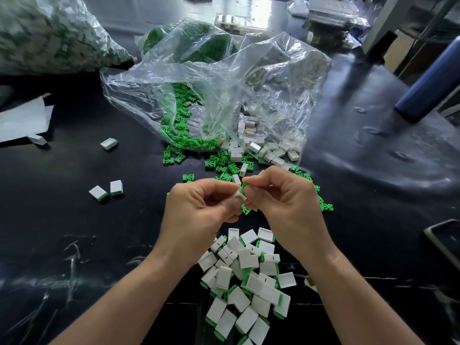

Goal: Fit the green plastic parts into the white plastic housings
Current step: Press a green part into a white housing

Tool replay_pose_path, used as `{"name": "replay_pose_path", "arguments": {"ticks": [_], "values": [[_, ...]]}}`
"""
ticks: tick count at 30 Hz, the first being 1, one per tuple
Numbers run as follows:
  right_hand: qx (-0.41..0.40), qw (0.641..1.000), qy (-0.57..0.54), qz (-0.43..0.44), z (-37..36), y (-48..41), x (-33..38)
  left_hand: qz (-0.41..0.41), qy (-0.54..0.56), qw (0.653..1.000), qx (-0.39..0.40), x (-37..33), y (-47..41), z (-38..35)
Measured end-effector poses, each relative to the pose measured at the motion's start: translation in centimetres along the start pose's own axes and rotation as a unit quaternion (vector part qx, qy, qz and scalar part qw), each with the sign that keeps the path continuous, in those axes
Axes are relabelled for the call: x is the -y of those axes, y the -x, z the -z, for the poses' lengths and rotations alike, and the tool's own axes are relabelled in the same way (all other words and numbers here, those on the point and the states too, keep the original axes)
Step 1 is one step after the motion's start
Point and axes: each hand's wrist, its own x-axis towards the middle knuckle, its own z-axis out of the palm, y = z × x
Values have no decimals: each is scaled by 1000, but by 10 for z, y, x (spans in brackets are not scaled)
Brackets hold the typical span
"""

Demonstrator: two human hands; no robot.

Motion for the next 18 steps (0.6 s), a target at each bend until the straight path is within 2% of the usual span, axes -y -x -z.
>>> {"name": "replay_pose_path", "arguments": {"ticks": [4,8,14,18], "values": [[-8,999,-43,12,-1,1,0,12,67,998,2,1,-1,1],[-20,996,-83,4,-3,1,-1,-10,56,998,-8,0,-2,-1],[4,988,-141,-69,-6,2,0,-43,-30,999,-11,0,-1,0],[43,959,-240,-145,-2,0,3,-58,-36,998,-1,-1,1,0]]}}
